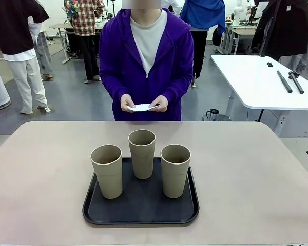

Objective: Place coasters on the table and set cups on them.
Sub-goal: Pick up one Reusable plastic cup and place it on a coaster set by the human.

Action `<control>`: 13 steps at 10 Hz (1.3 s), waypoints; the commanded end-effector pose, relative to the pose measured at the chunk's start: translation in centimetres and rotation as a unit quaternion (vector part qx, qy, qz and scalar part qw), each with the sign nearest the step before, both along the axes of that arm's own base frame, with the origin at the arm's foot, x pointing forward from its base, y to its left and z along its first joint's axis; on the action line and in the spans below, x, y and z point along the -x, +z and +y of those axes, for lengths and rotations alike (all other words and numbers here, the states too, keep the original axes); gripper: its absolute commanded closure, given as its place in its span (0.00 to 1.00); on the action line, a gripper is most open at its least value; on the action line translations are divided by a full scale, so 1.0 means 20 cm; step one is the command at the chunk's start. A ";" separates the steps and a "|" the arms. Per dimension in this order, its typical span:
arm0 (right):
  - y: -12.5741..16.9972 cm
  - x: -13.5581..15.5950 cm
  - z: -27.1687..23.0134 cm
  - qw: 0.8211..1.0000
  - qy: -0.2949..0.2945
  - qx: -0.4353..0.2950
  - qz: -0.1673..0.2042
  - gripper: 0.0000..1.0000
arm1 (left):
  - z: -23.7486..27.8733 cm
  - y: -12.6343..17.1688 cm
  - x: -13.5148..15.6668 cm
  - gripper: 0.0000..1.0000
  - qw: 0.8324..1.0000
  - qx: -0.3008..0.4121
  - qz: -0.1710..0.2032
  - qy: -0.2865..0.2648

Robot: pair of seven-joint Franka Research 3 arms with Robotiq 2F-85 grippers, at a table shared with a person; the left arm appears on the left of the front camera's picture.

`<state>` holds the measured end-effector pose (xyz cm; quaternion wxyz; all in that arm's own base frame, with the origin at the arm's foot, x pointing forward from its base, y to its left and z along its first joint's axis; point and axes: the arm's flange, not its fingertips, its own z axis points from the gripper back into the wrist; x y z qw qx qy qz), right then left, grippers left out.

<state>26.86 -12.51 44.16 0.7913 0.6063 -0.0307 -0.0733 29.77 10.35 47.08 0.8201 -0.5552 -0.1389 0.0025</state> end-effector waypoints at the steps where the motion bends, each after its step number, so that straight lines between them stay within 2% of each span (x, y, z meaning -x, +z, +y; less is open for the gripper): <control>1: -0.02 -0.01 0.00 1.000 0.017 -0.003 -0.009 0.00 | -0.08 -0.07 -0.01 0.00 0.999 0.016 0.023 0.017; 2: -0.01 -0.02 0.00 0.999 0.028 -0.005 -0.016 0.00 | 0.00 0.00 0.00 0.00 1.000 0.000 0.000 0.000; 3: -0.01 0.00 0.00 1.000 0.004 -0.002 -0.001 0.00 | 0.00 0.00 0.00 0.00 1.000 0.000 0.000 0.000; 13: -0.01 0.00 0.00 1.000 0.004 -0.002 -0.001 0.00 | 0.00 0.00 0.00 0.00 1.000 0.000 0.000 0.000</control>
